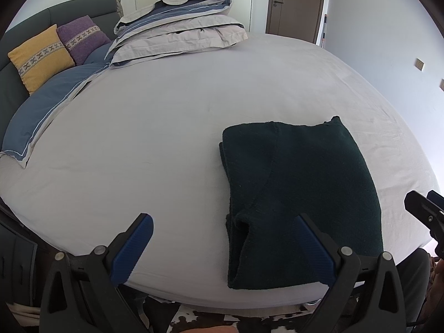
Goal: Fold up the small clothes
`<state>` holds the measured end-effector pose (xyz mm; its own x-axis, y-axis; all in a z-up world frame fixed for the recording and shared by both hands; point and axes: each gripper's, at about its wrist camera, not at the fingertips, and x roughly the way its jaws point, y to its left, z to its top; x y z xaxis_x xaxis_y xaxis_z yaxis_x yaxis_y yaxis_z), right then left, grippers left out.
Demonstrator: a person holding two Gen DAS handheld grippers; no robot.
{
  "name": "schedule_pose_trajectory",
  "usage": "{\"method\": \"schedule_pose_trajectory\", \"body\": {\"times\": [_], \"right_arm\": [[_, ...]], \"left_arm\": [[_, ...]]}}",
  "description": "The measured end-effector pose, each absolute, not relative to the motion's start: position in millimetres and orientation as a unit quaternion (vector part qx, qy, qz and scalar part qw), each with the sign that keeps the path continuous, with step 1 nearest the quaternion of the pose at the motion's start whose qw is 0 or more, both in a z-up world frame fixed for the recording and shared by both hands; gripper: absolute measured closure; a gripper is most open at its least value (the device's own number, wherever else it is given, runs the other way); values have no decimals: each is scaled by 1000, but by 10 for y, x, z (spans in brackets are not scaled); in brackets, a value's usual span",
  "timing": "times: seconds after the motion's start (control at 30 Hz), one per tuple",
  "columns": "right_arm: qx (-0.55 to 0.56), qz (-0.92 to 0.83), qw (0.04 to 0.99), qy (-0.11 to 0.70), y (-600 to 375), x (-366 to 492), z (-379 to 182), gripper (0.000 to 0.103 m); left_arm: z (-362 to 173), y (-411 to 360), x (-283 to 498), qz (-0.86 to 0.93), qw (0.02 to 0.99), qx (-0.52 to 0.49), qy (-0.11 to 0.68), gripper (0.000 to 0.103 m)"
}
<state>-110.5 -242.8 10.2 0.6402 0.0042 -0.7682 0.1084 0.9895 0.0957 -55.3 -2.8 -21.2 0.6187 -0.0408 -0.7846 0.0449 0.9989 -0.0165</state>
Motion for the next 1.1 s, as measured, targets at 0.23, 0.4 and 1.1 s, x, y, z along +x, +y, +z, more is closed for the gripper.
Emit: {"method": "schedule_pose_trajectory", "body": {"times": [0.23, 0.4, 1.1], "right_arm": [[67, -29, 903, 424, -2407, -1122, 93, 0], [68, -30, 902, 425, -2400, -1122, 89, 0], [68, -28, 901, 428, -2396, -1091, 10, 0]], "left_arm": [[-218, -55, -556, -24, 899, 3, 437, 0], [-232, -76, -556, -24, 898, 4, 438, 0], [-252, -72, -546, -26, 897, 3, 441, 0]]}}
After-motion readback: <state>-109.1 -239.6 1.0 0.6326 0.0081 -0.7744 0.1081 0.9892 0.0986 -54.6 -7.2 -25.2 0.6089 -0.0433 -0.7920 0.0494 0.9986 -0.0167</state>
